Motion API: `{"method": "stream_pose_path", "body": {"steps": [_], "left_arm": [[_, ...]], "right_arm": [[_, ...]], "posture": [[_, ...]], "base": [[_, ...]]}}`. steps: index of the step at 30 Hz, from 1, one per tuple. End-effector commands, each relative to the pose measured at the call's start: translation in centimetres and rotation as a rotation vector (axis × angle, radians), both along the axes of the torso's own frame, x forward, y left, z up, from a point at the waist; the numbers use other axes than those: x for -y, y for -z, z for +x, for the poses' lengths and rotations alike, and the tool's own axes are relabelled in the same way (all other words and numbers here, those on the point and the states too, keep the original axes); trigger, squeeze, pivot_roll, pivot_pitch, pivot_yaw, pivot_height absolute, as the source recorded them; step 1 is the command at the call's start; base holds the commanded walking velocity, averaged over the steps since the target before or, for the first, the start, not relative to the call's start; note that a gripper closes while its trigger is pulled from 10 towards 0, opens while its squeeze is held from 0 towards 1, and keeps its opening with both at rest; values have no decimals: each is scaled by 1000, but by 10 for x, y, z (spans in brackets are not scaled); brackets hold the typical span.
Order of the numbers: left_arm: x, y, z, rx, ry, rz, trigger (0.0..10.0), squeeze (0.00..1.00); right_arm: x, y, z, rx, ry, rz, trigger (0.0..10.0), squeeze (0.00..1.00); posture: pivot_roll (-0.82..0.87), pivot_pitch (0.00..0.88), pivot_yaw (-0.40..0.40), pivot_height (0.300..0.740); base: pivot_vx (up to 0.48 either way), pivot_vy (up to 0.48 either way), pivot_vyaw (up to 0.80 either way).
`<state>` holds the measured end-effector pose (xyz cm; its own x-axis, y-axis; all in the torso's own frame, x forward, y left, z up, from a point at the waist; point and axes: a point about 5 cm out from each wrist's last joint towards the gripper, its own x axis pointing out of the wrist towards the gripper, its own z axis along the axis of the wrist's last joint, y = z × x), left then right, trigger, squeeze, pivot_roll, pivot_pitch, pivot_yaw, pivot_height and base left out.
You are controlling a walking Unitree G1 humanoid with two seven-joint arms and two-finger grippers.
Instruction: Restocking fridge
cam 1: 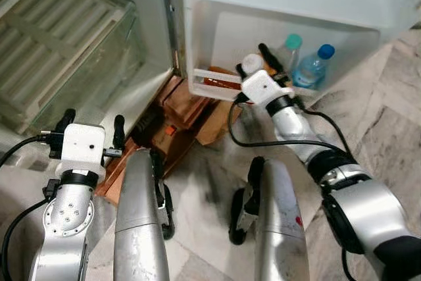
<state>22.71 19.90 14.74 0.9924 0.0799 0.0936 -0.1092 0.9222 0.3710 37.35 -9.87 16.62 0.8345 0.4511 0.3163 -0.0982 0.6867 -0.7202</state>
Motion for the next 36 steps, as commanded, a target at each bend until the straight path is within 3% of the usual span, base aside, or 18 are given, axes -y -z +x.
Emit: {"method": "stream_pose_path", "body": {"steps": [1, 2, 6, 11, 15, 17, 21, 29, 36], "left_arm": [[-3, 4, -5, -24, -28, 8, 10000, 0], [-5, 4, -6, -23, -38, 9, 10000, 0], [-6, 2, -11, -21, -55, 17, 10000, 0], [-9, -2, -18, -20, -86, 21, 10000, 0], [-9, -3, -23, -22, -89, 27, 10000, 0], [-10, -4, -25, -26, -94, 31, 10000, 0], [-10, -3, -26, -30, -92, 32, 10000, 0], [-8, -4, -23, -38, -80, 35, 10000, 0], [-7, -4, -18, -34, -69, 40, 10000, 0]], "right_arm": [[-16, -13, -2, 77, -82, -31, 10000, 0], [-30, -20, -4, 119, -139, -58, 10000, 0], [-52, -32, -8, 192, -227, -101, 10000, 0], [-59, -26, -8, 179, -237, -151, 10000, 0], [-51, -16, -6, 121, -189, -151, 10000, 0], [-33, -2, -1, 18, -91, -135, 10000, 0], [-14, 13, 2, -64, 1, -129, 10000, 0], [9, 26, 1, -134, 87, -105, 10000, 0], [27, 39, -3, -229, 146, 12, 10000, 0]], "posture": [[237, 383, -34, 526], [240, 387, -37, 526], [259, 408, -51, 526], [280, 430, -64, 526], [296, 443, -70, 526], [303, 454, -70, 526], [311, 455, -67, 526], [300, 444, -55, 526], [302, 427, -45, 526]], "base": [[0, 0, 0], [0, 0, 0], [0, 0, 0], [0, 0, 0], [0, 0, 0], [0, 0, 0], [0, 0, 0], [0, 0, 0], [0, 0, 0]]}}
